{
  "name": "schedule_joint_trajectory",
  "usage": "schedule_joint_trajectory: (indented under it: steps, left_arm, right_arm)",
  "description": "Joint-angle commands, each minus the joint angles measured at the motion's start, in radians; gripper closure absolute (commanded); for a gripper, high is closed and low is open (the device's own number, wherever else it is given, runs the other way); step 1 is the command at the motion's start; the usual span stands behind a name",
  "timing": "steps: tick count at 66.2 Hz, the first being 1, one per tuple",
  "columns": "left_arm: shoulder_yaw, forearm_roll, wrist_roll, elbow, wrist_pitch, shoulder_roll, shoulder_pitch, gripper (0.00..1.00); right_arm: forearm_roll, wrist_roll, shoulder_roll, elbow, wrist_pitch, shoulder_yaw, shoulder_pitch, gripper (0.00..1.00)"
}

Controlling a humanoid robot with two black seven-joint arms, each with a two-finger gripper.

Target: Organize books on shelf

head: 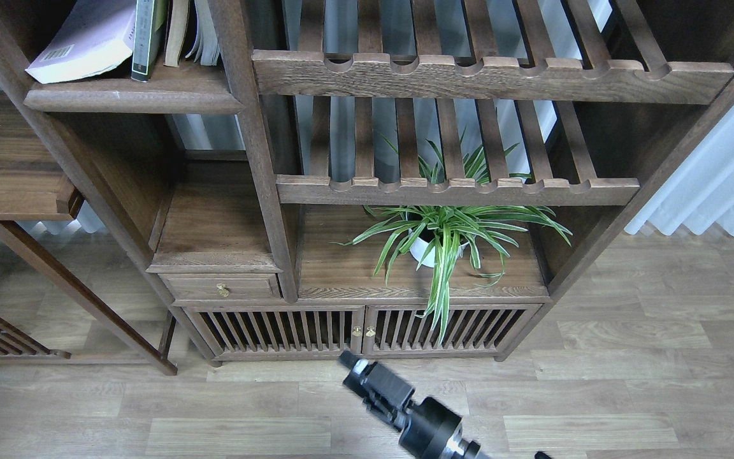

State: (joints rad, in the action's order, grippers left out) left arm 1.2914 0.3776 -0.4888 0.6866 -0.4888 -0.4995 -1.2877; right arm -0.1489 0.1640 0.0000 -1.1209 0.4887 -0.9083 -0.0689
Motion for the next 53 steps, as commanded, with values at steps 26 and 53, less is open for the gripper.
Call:
schedule_joint_trajectory:
  steps: [26, 53]
  left_arm:
    - [-0.026, 0.035, 0.047, -0.05, 0.0, 0.114, 0.031, 0.43]
    - [0.055, -0.065, 0.141, 0.185, 0.0, 0.038, 0.215, 0.11]
  right_arm:
    - [-0.003, -0.04, 0.0, 0.0, 0.0, -0.11, 0.215, 0.02]
    - [-0.004, -0.038, 0.0, -0.022, 0.0, -0.144, 0.227, 0.02]
